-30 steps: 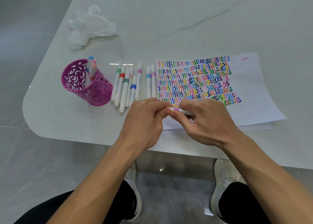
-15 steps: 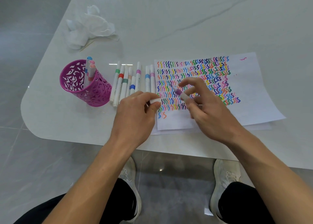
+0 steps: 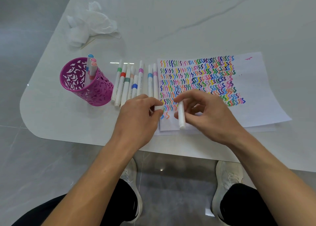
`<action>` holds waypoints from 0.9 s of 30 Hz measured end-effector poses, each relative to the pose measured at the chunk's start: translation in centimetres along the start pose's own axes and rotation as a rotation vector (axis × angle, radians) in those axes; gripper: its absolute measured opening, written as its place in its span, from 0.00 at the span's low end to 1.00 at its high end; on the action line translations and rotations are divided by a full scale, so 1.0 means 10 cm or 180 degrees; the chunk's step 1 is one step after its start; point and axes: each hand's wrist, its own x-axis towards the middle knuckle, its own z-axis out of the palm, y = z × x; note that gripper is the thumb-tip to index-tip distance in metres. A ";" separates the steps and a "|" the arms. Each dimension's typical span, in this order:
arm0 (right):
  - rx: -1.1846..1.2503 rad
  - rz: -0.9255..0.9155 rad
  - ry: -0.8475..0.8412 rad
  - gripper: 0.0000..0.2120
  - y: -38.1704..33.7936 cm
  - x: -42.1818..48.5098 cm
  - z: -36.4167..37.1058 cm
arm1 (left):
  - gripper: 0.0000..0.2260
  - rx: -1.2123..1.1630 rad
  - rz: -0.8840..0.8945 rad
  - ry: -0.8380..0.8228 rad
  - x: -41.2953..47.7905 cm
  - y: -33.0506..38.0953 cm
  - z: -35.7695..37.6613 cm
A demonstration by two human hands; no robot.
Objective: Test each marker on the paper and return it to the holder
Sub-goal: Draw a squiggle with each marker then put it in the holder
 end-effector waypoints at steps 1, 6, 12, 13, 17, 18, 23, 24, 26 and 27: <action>-0.0030 -0.0007 0.0046 0.08 -0.01 0.00 0.02 | 0.10 0.0010 0.0000 -0.0010 0.00 -0.01 0.01; 0.0308 0.0132 0.0236 0.01 -0.03 -0.01 0.07 | 0.11 0.0082 0.0025 -0.0024 0.00 -0.02 0.03; 0.0752 0.0241 0.0410 0.04 -0.02 -0.04 0.14 | 0.11 0.0169 0.0049 -0.0107 0.00 -0.03 0.04; 0.0868 0.0272 0.0434 0.05 -0.01 -0.05 0.16 | 0.11 0.0177 0.0049 -0.0122 0.01 -0.04 0.04; 0.1060 0.0421 0.0569 0.09 0.04 -0.09 0.26 | 0.09 0.0157 0.0033 -0.0093 0.01 -0.03 0.05; 0.1017 0.0440 0.0574 0.10 0.05 -0.09 0.28 | 0.09 0.0153 0.0031 -0.0083 0.01 -0.03 0.06; 0.0927 0.0456 0.0594 0.10 0.05 -0.09 0.30 | 0.08 0.0144 0.0035 -0.0059 0.02 -0.04 0.07; 0.0923 0.0470 0.0580 0.10 0.05 -0.08 0.30 | 0.08 0.0147 0.0040 -0.0053 0.01 -0.04 0.07; 0.0936 0.0499 0.0560 0.10 0.04 -0.07 0.30 | 0.08 0.0150 0.0049 -0.0033 0.01 -0.04 0.08; 0.0935 0.0509 0.0551 0.10 0.04 -0.07 0.30 | 0.08 0.0156 0.0051 -0.0023 0.01 -0.04 0.08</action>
